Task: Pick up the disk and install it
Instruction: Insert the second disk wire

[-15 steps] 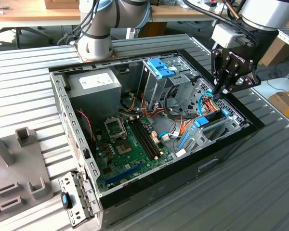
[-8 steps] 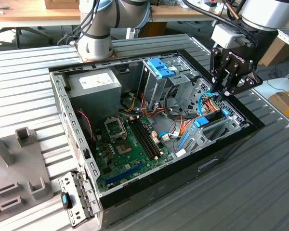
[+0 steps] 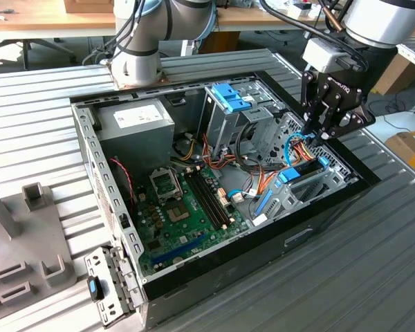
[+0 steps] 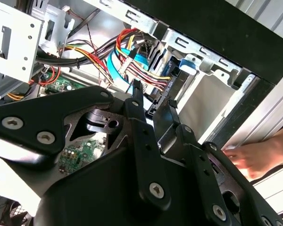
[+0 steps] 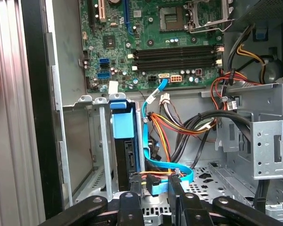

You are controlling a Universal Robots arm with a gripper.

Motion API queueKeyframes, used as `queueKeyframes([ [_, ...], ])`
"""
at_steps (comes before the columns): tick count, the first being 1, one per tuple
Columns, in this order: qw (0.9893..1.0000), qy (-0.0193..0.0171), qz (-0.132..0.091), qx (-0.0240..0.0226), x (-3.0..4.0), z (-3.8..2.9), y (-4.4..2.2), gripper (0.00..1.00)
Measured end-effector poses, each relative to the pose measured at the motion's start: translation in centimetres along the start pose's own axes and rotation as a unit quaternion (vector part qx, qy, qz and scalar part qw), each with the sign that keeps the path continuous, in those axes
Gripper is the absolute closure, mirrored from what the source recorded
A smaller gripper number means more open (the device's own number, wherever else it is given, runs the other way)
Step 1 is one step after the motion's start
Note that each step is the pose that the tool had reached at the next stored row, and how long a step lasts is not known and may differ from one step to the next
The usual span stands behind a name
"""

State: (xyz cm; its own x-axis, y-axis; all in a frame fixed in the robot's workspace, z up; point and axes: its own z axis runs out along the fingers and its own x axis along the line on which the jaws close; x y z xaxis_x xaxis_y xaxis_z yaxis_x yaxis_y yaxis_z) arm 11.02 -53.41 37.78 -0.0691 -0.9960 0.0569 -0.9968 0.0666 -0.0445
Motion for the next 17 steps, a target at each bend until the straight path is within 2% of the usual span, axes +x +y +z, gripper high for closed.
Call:
queueKeyframes([
  [7,1.0,0.0001,0.0,-0.0002,-0.21,-0.02,-0.04,0.64],
  [8,1.0,0.0001,0.0,-0.0001,-0.27,-0.02,-0.04,0.84],
  [9,1.0,-0.0052,-0.001,0.0009,1.06,0.04,0.4,0.84],
  [10,1.0,-0.0063,-0.001,0.001,1.32,0.05,0.46,0.84],
  [17,1.0,-0.0062,-0.001,0.001,1.33,0.05,0.48,0.84],
])
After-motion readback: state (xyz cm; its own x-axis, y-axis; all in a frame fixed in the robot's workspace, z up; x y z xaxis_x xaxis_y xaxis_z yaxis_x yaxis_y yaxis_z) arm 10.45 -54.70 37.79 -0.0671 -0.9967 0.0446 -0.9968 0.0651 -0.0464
